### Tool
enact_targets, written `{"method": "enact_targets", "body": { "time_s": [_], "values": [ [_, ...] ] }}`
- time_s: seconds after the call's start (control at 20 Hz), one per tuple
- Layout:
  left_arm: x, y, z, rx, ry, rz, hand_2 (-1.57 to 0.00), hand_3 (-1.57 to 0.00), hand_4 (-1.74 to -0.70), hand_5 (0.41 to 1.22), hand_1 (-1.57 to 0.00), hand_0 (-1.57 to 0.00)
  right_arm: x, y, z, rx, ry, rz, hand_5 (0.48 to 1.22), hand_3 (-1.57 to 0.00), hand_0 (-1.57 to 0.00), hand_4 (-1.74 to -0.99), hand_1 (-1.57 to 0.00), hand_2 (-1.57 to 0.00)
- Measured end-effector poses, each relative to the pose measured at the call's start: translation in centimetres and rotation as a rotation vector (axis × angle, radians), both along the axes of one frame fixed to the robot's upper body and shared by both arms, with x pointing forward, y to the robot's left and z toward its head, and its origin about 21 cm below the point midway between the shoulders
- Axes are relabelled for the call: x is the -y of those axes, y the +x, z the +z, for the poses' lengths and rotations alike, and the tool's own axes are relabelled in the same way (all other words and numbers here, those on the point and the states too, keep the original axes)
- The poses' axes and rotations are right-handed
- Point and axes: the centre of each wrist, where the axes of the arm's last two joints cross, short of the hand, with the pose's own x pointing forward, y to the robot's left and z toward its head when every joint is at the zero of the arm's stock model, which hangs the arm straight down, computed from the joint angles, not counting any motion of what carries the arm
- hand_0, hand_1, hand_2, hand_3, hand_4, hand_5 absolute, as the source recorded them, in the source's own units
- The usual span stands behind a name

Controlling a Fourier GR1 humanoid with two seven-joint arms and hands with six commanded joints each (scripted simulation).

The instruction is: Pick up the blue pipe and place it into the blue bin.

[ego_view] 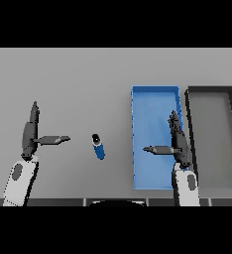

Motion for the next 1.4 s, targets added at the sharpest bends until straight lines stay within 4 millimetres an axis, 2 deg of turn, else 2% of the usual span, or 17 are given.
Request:
{"method": "enact_targets", "body": {
  "time_s": [0.3,0.35,0.4,0.45,0.65,0.75,0.9,0.95,1.1,1.2,1.25,1.4],
  "values": [
    [0.0,-0.1,-0.1,0.007,-0.002,-0.006,0.0,0.0,-0.97,0.594,0.0,0.0,-0.5,0.1,-0.1,-0.002,-0.001,0.006,0.594,0.0,0.0,-1.21,0.0,0.0],
    [-1.2,-0.5,0.5,0.014,0.084,-0.163,0.0,0.0,-0.97,0.595,0.0,0.0,0.7,-0.3,0.5,0.065,-0.148,0.059,0.592,0.0,0.0,-1.206,0.0,0.0],
    [-2.7,-0.8,0.7,0.003,0.124,-0.25,0.0,0.0,-0.97,0.596,0.0,0.0,0.9,-0.8,0.8,0.106,-0.228,0.102,0.589,0.0,0.0,-1.198,0.0,0.0],
    [-3.3,-0.5,1.2,-0.014,0.15,-0.305,0.0,0.0,-0.97,0.596,0.0,0.0,0.8,-0.7,1.2,0.101,-0.293,0.122,0.588,0.0,0.0,-1.195,0.0,0.0],
    [-3.4,-0.1,1.3,-0.027,0.181,-0.396,0.0,0.0,-0.97,0.593,0.0,0.0,0.5,-1.5,1.8,0.114,-0.353,0.161,0.585,0.0,0.0,-1.187,0.0,0.0],
    [-3.7,-1.4,1.4,0.001,0.175,-0.459,0.0,0.0,-0.97,0.586,0.0,0.0,0.8,-1.6,1.7,0.098,-0.367,0.16,0.58,0.0,0.0,-1.181,0.0,0.0],
    [-2.8,-2.3,2.0,-0.022,0.168,-0.585,0.0,0.0,-0.99,0.566,0.0,0.0,0.5,-1.7,2.0,0.104,-0.338,0.161,0.58,0.0,0.0,-1.2,0.0,0.0],
    [-2.0,-2.6,2.0,-0.043,0.172,-0.623,0.0,0.0,-1.0,0.548,0.0,0.0,0.7,-1.5,2.6,0.114,-0.34,0.159,0.581,0.0,0.0,-1.209,0.0,0.0],
    [0.1,-4.1,2.3,-0.129,0.219,-0.706,0.0,0.0,-1.03,0.496,0.0,0.0,0.6,-1.2,2.2,0.097,-0.322,0.165,0.576,0.0,0.0,-1.229,0.0,0.0],
    [1.2,-4.7,2.1,-0.163,0.229,-0.755,0.0,0.0,-1.06,0.474,0.0,0.0,1.1,-1.6,2.0,0.089,-0.319,0.157,0.572,0.0,0.0,-1.223,0.0,0.0],
    [1.8,-4.6,2.1,-0.173,0.241,-0.773,0.0,0.0,-1.08,0.472,0.0,0.0,0.7,-1.6,2.1,0.107,-0.322,0.172,0.572,0.0,0.0,-1.219,0.0,0.0],
    [3.7,-5.0,1.1,-0.167,0.244,-0.841,0.0,0.0,-1.11,0.463,0.0,0.0,1.1,-1.5,2.3,0.11,-0.337,0.17,0.57,0.0,0.0,-1.212,0.0,0.0]
  ]
}}
